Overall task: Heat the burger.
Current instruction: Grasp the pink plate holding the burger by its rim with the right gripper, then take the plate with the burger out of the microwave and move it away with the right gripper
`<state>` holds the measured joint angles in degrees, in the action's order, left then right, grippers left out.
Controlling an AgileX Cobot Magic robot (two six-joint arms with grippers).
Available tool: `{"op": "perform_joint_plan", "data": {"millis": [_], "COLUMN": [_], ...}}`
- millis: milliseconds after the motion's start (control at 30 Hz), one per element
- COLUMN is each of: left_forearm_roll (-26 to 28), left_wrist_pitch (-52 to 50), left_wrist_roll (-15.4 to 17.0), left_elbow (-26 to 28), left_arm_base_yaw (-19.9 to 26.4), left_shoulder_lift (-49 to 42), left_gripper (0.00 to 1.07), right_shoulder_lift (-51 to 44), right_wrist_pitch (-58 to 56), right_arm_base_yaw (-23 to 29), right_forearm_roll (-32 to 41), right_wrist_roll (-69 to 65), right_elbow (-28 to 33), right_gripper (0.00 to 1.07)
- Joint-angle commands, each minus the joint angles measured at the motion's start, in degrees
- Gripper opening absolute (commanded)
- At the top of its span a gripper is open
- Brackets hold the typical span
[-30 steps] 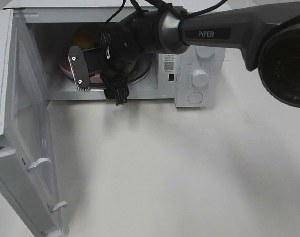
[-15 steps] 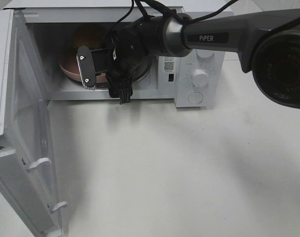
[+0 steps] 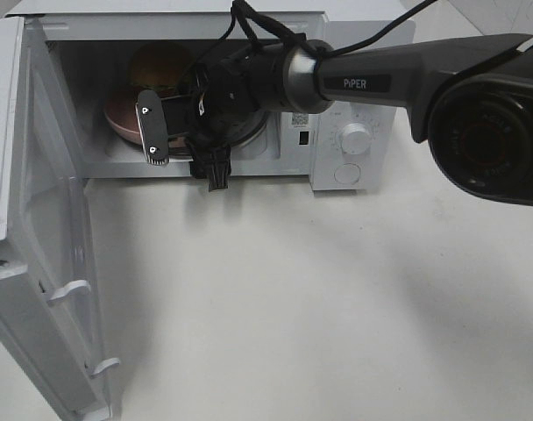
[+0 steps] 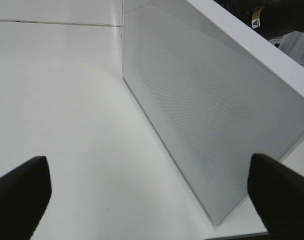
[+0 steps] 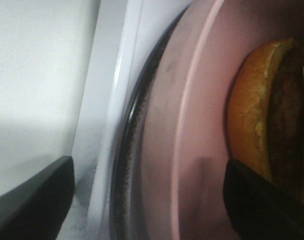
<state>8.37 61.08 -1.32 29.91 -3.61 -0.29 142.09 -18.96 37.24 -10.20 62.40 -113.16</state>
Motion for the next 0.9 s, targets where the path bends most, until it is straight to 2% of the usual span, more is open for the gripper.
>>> {"op": "perform_joint_plan", "data": {"millis": [33, 433, 500, 533, 567, 600, 633, 667, 700, 733, 900], "left_forearm_roll": [0.1, 0.1, 0.1, 0.1, 0.1, 0.1, 0.1, 0.1, 0.1, 0.1, 0.1], "left_wrist_pitch": [-0.3, -0.3, -0.3, -0.3, -0.3, -0.3, -0.3, -0.3, -0.3, -0.3, -0.3], "left_wrist_roll": [0.4, 0.4, 0.4, 0.4, 0.4, 0.4, 0.4, 0.4, 0.4, 0.4, 0.4], "left_elbow": [-0.1, -0.1, -0.1, -0.1, -0.1, -0.1, -0.1, -0.1, -0.1, -0.1, -0.1], "left_arm_base_yaw": [0.2, 0.2, 0.2, 0.2, 0.2, 0.2, 0.2, 0.2, 0.2, 0.2, 0.2], "left_shoulder_lift": [-1.0, -1.0, -1.0, -1.0, -1.0, -1.0, -1.0, -1.0, -1.0, -1.0, -1.0], "left_gripper": [1.00, 1.00, 1.00, 1.00, 1.00, 1.00, 1.00, 1.00, 1.00, 1.00, 1.00], "right_shoulder_lift": [0.2, 0.2, 0.2, 0.2, 0.2, 0.2, 0.2, 0.1, 0.1, 0.1, -0.6], "right_wrist_pitch": [0.0, 1.6, 1.7, 1.7, 1.6, 1.6, 1.4, 1.3, 1.3, 0.9, -1.6], "right_arm_base_yaw": [-0.4, -0.4, -0.4, -0.4, -0.4, -0.4, -0.4, -0.4, -0.4, -0.3, 0.3], "right_forearm_roll": [0.6, 2.1, 2.1, 2.1, 2.1, 2.1, 2.1, 2.1, 2.1, 2.1, 2.1], "right_wrist_roll": [0.0, -1.0, -2.1, -2.1, -3.1, -3.1, -3.3, -3.2, -3.2, -3.2, -0.9], "right_elbow": [-0.7, -0.7, -0.7, -0.7, -0.7, -0.7, -0.7, -0.7, -0.7, -0.7, -0.7], "right_gripper": [0.74, 0.51, 0.37, 0.37, 0.25, 0.25, 0.12, 0.07, 0.07, 0.00, 0.00]}}
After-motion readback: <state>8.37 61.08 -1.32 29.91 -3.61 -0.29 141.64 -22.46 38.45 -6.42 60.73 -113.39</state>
